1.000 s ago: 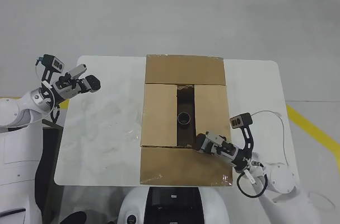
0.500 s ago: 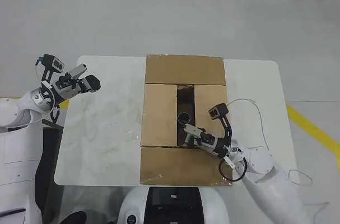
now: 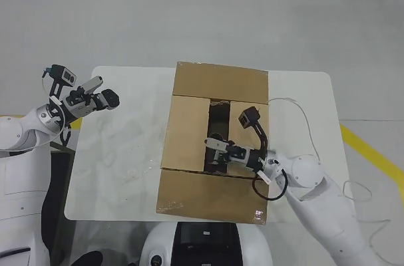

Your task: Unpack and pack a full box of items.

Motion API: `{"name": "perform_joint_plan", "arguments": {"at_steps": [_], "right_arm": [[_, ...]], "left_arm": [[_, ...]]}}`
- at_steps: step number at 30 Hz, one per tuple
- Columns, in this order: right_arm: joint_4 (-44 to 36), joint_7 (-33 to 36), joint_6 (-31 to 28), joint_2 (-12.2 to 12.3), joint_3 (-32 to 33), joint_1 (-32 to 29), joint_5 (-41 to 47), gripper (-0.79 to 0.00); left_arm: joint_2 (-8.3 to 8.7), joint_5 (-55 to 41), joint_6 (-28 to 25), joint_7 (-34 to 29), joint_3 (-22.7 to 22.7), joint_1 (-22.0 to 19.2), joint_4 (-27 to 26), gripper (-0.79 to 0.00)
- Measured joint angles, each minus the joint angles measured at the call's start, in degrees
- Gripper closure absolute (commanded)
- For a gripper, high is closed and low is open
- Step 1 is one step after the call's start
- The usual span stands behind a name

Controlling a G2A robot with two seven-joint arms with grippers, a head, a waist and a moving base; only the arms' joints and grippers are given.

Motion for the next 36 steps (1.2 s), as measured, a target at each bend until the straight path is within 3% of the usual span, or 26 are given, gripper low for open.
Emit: {"name": "perform_joint_plan", "arguments": {"at_steps": [10, 21, 36], "right_arm": [[2.46, 2.06, 1.81, 0.03, -1.44, 1.41, -4.75, -0.785], [4.54, -0.05, 2.42, -1.11, -3.96, 2.62, 1.09, -0.785], [-0.36, -3.68, 2.19, -3.13, -7.42, 8.02, 5.96, -0.785]], "left_arm": [[0.0, 0.0, 0.0, 0.0, 0.0, 0.0, 0.0, -0.785], [0.0, 0.0, 0.0, 0.0, 0.0, 0.0, 0.0, -0.785], [0.0, 0.0, 0.0, 0.0, 0.0, 0.0, 0.0, -0.785]]}}
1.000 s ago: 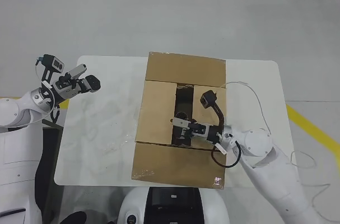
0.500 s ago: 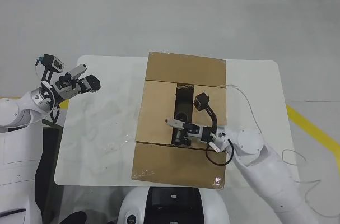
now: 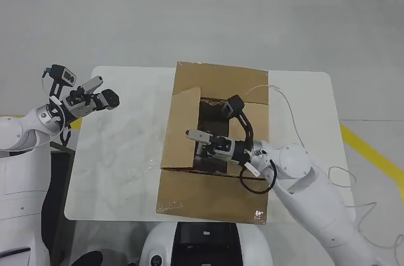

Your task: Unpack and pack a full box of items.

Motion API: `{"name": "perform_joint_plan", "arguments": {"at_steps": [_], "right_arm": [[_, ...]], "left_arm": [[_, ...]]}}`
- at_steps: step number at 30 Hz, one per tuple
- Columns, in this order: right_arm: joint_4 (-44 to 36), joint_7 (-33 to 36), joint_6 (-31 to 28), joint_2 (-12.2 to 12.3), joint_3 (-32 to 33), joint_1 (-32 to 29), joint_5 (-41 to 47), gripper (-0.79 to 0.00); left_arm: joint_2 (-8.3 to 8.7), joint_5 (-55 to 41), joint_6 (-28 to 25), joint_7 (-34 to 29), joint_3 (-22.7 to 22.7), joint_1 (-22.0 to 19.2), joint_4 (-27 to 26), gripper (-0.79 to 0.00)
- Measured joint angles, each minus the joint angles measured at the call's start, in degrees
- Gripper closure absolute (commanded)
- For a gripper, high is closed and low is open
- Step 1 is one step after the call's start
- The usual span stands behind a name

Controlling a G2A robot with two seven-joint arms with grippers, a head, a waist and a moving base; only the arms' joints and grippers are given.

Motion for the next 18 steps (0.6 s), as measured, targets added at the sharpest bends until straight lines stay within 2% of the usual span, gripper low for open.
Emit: {"name": "perform_joint_plan", "arguments": {"at_steps": [8, 12, 18], "right_arm": [[-0.41, -2.79, -1.61, -2.4, -7.13, 5.23, -1.58, -0.785], [-0.01, -4.58, -2.61, -3.67, -10.67, 6.95, -2.89, -0.785], [0.77, -6.51, -4.27, -5.61, -15.6, 8.8, -4.94, -0.785]], "left_arm": [[0.0, 0.01, 0.0, 0.1, 0.0, 0.06, -0.1, -0.785], [0.18, 0.41, 0.0, 2.94, -0.51, 0.58, -2.08, -0.785], [0.55, -0.76, -1.61, 4.69, -1.58, -0.73, -3.04, -0.785]]}}
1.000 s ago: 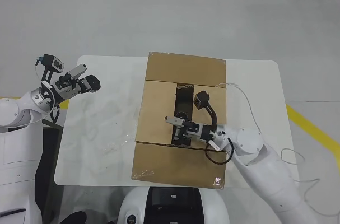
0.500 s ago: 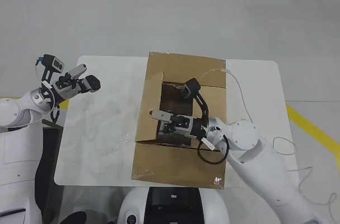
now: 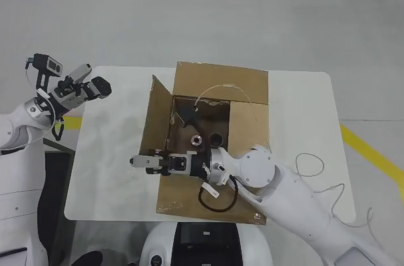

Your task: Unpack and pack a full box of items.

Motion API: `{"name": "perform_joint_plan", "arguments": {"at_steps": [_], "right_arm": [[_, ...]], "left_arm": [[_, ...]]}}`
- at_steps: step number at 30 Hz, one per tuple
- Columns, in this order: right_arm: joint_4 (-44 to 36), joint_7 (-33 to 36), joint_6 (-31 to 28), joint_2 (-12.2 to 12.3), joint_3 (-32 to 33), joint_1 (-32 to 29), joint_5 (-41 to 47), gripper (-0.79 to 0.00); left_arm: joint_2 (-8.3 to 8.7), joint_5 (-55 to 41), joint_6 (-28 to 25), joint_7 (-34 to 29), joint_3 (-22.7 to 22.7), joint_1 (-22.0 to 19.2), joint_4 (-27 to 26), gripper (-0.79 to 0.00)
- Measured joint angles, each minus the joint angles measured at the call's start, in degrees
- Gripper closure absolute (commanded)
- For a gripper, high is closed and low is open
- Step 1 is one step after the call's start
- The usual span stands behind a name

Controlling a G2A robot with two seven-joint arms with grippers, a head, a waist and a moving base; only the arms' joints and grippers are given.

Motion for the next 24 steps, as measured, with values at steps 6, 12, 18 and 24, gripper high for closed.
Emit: {"name": "perform_joint_plan", "arguments": {"at_steps": [6, 12, 18, 24], "right_arm": [[1.29, -1.48, -1.66, -1.73, -3.96, 0.62, -2.38, -0.785], [2.22, -2.73, -3.65, -2.97, -5.92, 0.42, -5.06, -0.785], [0.36, -4.84, -6.95, -3.38, -3.86, -0.41, -6.29, -0.785], [-0.26, -5.22, -6.95, -3.24, -2.91, -0.96, -6.5, -0.785]], "left_arm": [[0.06, -1.84, -0.95, -1.59, 1.77, -2.47, 0.91, -0.785], [0.03, -3.6, -1.54, -1.96, 3.53, -5.36, 3.4, -0.785], [0.28, -3.57, -2.99, -2.43, 4.08, -6.86, 5.6, -0.785], [0.32, -3.51, -3.22, -2.44, 4.22, -6.82, 5.99, -0.785]]}}
